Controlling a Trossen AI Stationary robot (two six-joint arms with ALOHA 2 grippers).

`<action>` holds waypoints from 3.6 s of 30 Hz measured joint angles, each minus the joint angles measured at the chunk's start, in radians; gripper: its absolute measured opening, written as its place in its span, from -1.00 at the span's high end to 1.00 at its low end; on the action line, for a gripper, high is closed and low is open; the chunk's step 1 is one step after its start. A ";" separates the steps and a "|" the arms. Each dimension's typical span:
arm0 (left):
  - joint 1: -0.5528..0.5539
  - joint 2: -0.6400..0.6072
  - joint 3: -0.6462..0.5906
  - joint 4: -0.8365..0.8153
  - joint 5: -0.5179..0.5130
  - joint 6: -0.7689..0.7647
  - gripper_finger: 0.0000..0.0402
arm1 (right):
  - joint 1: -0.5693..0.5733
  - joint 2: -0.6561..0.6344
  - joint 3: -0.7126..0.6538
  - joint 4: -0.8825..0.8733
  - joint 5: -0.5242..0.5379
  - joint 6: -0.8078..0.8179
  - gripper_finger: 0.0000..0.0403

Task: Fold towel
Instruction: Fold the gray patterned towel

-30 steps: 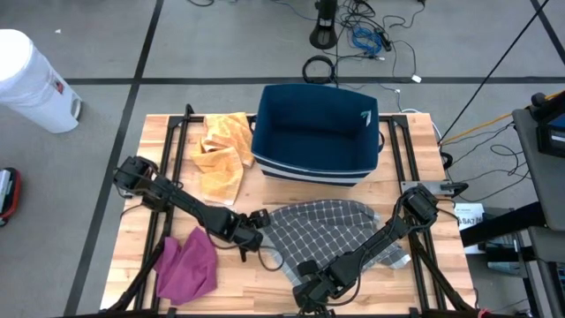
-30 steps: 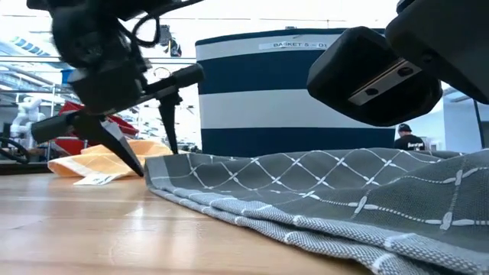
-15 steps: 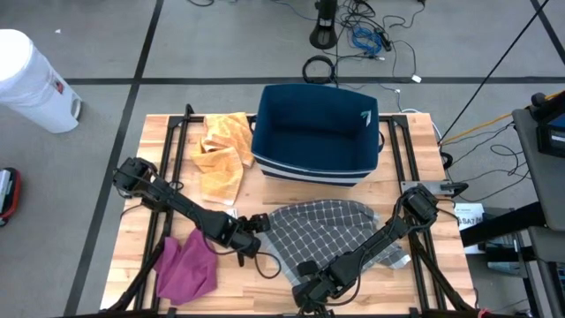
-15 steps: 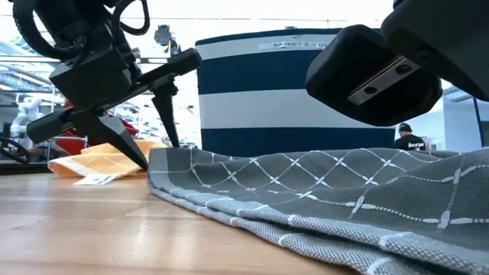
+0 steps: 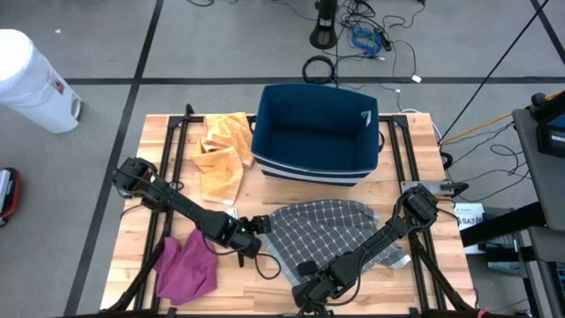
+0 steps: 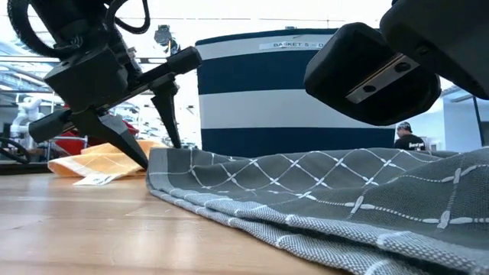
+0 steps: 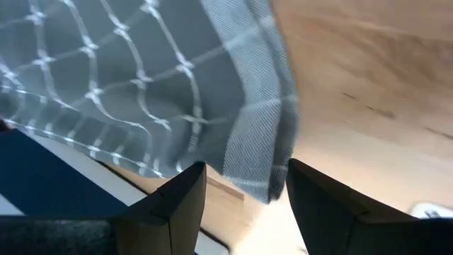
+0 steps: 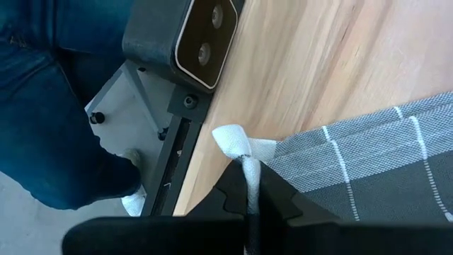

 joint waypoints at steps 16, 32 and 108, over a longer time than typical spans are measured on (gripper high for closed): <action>0.023 0.000 0.000 0.035 0.133 0.008 0.74 | 0.000 0.000 0.000 -0.001 0.000 0.005 1.00; 0.022 -0.022 0.000 -0.036 0.057 -0.167 0.98 | 0.010 -0.063 0.000 0.011 0.030 -0.011 1.00; 0.022 -0.555 0.265 -0.053 0.027 -0.619 0.99 | 0.118 -0.889 -0.170 -0.318 0.326 -0.322 1.00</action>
